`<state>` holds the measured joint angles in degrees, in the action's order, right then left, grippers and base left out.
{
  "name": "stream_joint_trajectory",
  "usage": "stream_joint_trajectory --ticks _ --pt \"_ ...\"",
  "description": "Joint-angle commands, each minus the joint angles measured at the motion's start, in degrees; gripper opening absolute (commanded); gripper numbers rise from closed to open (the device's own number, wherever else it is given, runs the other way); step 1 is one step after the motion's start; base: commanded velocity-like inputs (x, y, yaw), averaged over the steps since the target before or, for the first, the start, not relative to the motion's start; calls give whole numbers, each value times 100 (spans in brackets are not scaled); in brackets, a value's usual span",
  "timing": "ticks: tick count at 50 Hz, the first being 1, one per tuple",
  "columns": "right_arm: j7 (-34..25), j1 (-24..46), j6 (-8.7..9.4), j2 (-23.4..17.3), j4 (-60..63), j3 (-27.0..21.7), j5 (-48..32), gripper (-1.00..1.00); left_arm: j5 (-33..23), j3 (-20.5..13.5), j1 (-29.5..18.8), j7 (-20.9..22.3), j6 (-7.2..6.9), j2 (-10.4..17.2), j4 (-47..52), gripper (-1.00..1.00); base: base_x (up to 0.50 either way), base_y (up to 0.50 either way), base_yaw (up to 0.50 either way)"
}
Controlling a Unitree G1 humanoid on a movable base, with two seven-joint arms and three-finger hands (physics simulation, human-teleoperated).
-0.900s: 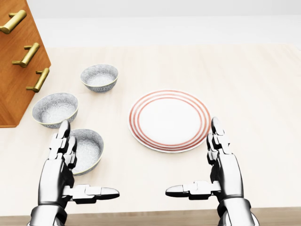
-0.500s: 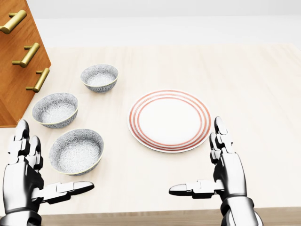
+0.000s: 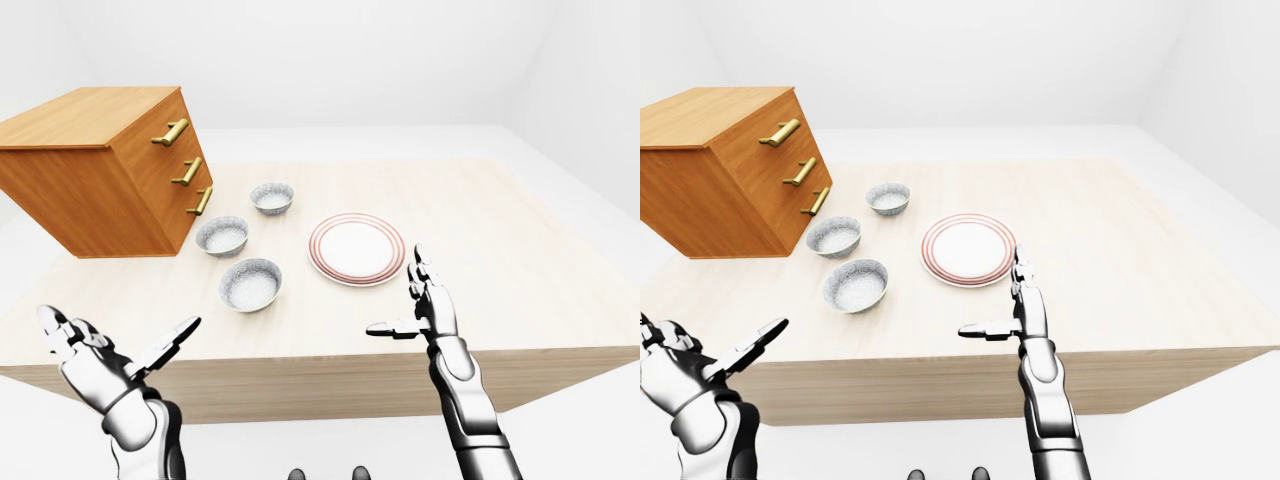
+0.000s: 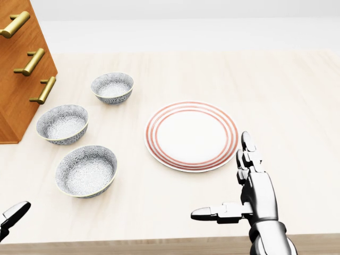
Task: Put the bowl at the front on the plate.
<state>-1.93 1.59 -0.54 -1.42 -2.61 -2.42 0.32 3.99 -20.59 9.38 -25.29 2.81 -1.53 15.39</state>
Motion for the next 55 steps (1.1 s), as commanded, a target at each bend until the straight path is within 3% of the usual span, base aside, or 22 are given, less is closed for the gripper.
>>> stream_joint_trajectory --ticks 1,8,20,25,55 --pt "-24 -9 -3 -1 14 0 -18 100 157 -887 500 -471 219 -314 327 100 0 0 0" --pt "60 -5 38 -2 29 -47 -10 100 340 -1225 595 -398 219 -397 285 100 0 0 0" --pt "98 -42 54 -7 173 -32 -31 100 310 -1192 622 -209 219 -452 248 100 0 0 0" --pt "175 -49 206 -2 223 -32 -93 100 305 -1159 650 -127 219 -471 247 100 0 0 0" --pt "177 -73 153 -3 259 -1 -191 100 265 -1139 609 -130 219 -427 124 100 0 0 0"
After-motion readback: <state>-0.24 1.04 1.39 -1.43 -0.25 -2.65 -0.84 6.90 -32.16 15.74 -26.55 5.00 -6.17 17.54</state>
